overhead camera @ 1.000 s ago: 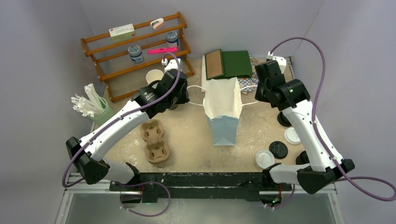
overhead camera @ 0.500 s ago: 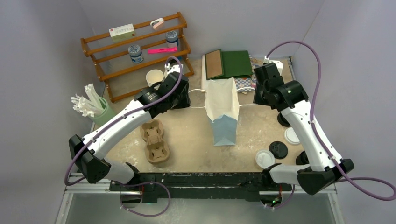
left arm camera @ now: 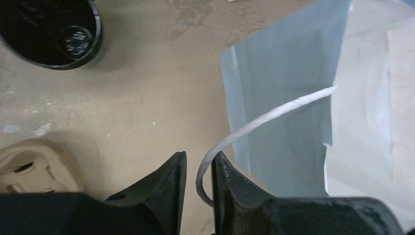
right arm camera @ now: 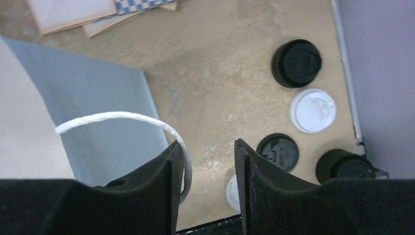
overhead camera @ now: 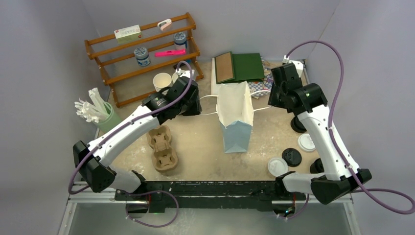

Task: Pack the takeout coffee
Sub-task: Open the takeout bag at the center of the board.

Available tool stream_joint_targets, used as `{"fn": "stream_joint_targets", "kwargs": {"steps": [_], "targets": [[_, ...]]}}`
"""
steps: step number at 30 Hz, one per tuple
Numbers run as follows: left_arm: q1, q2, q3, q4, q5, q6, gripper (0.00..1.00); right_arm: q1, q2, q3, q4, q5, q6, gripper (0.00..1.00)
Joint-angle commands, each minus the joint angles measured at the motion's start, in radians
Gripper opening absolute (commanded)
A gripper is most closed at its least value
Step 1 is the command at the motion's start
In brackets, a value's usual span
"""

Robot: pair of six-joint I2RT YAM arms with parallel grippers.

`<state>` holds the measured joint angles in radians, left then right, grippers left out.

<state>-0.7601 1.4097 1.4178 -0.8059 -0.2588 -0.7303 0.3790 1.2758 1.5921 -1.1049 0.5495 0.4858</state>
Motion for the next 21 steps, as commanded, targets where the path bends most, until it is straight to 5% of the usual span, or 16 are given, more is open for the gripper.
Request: {"fn": "stream_joint_targets", "kwargs": {"steps": [1,6,8,10,12,13,21], "targets": [[0.005,0.02,0.006,0.166,0.203,0.067,0.27,-0.004,-0.005,0.054,0.066,-0.233,-0.081,0.45],[0.005,0.064,0.103,0.2,0.246,0.066,0.24,-0.004,-0.001,0.125,0.117,-0.375,-0.086,0.44],[0.005,0.072,0.143,0.202,0.229,0.076,0.15,-0.004,0.007,0.162,0.124,-0.392,-0.085,0.43],[0.006,0.077,0.177,0.202,0.206,0.089,0.0,-0.004,0.028,0.205,0.117,-0.392,-0.082,0.31],[0.007,0.08,0.208,0.194,0.175,0.101,0.0,-0.005,0.046,0.24,0.109,-0.385,-0.076,0.04],[0.007,0.081,0.222,0.188,0.158,0.107,0.0,-0.005,0.052,0.255,0.104,-0.379,-0.072,0.0],[0.013,0.096,0.32,0.155,0.082,0.155,0.0,-0.005,0.069,0.323,0.112,-0.358,-0.066,0.0]]}}
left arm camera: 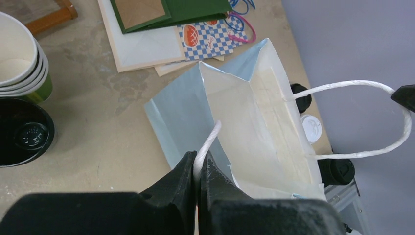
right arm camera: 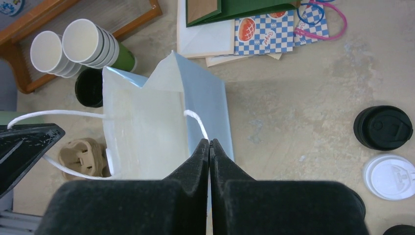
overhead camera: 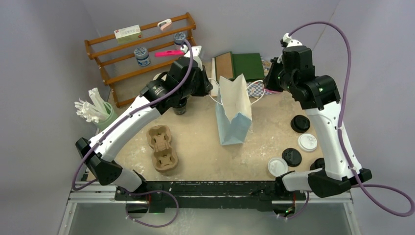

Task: Pack the takeout coffee
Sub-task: Open the takeout bag at the center of the board.

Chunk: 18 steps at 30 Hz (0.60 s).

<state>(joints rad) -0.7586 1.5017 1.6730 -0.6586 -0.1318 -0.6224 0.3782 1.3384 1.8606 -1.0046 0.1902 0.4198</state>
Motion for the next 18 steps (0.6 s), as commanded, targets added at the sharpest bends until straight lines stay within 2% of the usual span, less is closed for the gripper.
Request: {"fn": "stream_joint_targets", "kwargs": {"steps": [1,8,14,18], "targets": [[0.012,0.005,0.069,0.012,-0.039,0.048,0.0,-0.004,0.011,0.06,0.007,-0.001,0.0,0.0],[0.021,0.016,0.071,0.019,-0.043,0.064,0.0,-0.003,0.041,0.068,0.021,-0.007,0.0,0.0],[0.031,0.062,0.164,-0.058,-0.085,0.101,0.0,-0.003,0.082,0.083,0.029,-0.005,0.011,0.0],[0.053,0.072,0.168,-0.062,-0.083,0.109,0.0,-0.003,0.107,0.102,0.043,-0.021,0.021,0.0]]}}
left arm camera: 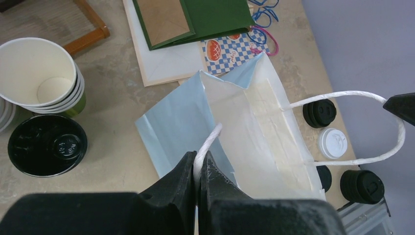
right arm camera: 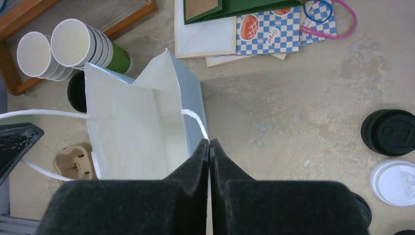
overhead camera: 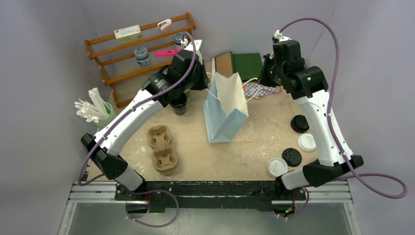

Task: Pack the takeout coffee
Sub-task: Open the takeout bag at the center of the board.

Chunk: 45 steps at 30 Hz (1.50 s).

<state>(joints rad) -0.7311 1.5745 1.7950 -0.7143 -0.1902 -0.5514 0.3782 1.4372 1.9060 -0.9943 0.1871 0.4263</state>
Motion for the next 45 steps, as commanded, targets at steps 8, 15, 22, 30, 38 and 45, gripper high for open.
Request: {"fn": "stream_joint_targets", "kwargs": {"steps": [8,15,22,30,38,45], "targets": [[0.08,0.021,0.048,-0.025,-0.018,0.017,0.03,-0.003,0.082,0.12,0.056,-0.069,0.037,0.14],[0.098,0.011,0.08,-0.054,0.009,0.028,0.48,-0.004,0.082,0.134,0.054,-0.082,0.015,0.45],[0.099,-0.058,0.121,-0.018,0.169,0.062,0.65,-0.003,0.049,0.13,0.056,-0.17,-0.025,0.67],[0.122,-0.148,0.133,-0.089,-0.014,0.082,0.58,-0.004,-0.104,-0.033,0.117,-0.101,-0.006,0.68],[0.245,-0.268,-0.094,-0.068,-0.159,-0.014,0.5,-0.002,-0.329,-0.295,0.151,-0.005,0.087,0.68],[0.301,-0.265,-0.22,-0.06,-0.045,-0.152,0.56,-0.002,-0.474,-0.522,0.141,0.058,0.176,0.68]]}}
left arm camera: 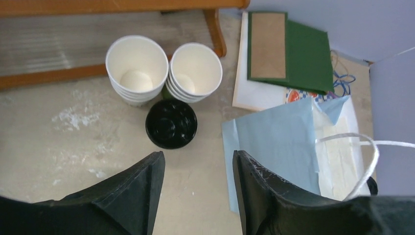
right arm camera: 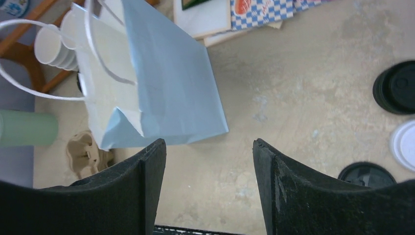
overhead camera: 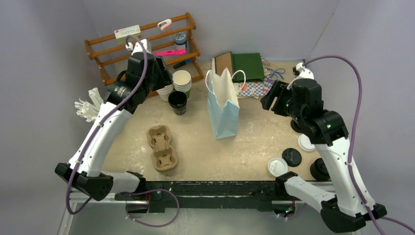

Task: Pack the takeout coffee
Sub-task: Pick up the coffee cup.

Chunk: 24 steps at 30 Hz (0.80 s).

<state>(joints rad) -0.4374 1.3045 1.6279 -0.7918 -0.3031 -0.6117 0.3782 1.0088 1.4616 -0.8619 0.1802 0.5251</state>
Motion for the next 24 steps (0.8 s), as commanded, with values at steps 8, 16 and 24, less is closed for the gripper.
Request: {"fn": "stream_joint_targets", "kwargs": {"steps": [8,16,24], "targets": [[0.007,0.007,-0.205,0.061,0.087,-0.218,0.61,-0.004,-0.127,-0.262,-0.059,0.059,0.208,0.69],[0.071,0.097,-0.124,-0.006,-0.074,-0.366,0.53,-0.003,-0.13,-0.293,-0.056,0.049,0.212,0.68],[0.248,0.264,-0.021,-0.092,0.017,-0.51,0.49,-0.003,-0.098,-0.243,-0.053,0.069,0.172,0.68]]}}
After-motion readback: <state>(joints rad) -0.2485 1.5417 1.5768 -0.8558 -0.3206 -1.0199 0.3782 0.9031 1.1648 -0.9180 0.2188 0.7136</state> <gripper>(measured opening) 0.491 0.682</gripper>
